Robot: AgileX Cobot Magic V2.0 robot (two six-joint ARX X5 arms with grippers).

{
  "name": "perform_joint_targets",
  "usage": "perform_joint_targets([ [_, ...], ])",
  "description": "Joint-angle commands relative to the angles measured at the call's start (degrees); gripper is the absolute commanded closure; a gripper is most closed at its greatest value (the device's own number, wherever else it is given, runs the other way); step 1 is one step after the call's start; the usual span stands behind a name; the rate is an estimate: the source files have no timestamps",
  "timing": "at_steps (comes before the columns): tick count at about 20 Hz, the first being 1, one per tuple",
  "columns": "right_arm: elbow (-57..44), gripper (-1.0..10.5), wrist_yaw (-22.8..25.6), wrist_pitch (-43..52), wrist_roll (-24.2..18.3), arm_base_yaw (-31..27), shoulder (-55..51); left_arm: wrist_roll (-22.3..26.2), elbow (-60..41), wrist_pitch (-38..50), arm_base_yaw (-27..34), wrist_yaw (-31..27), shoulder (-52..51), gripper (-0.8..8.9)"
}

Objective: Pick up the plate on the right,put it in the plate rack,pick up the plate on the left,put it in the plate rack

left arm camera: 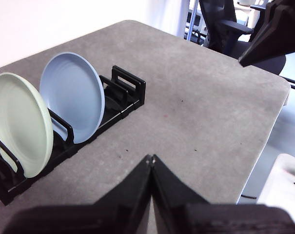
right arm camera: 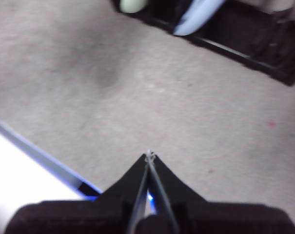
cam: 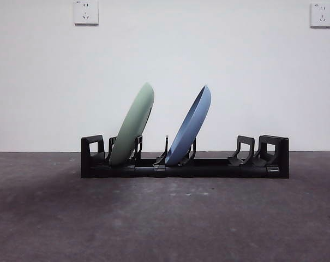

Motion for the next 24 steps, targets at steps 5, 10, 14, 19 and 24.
perform_joint_targets([
  [5, -0.6, 9.5, 7.1, 0.4, 0.4, 0.0, -0.1, 5.9, -0.1, 0.0, 0.1, -4.2, 2.1, 8.17],
  [10, -0.6, 9.5, 8.8, 0.4, 0.4, 0.0, -0.1, 12.8, -0.3, 2.0, 6.3, -12.2, 1.1, 8.17],
  [14, -0.6, 9.5, 8.7, 0.4, 0.4, 0.0, -0.1, 18.3, -8.2, 14.3, 22.8, 0.6, -7.2, 8.17],
  [19, -0.6, 9.5, 8.7, 0.4, 0.4, 0.0, -0.1, 16.9, -32.3, 30.1, 35.8, 1.4, -23.9, 8.17],
  [24, -0.6, 9.5, 8.7, 0.4, 0.4, 0.0, -0.1, 12.8, -50.2, 32.5, 39.6, 1.3, -36.0, 8.17],
])
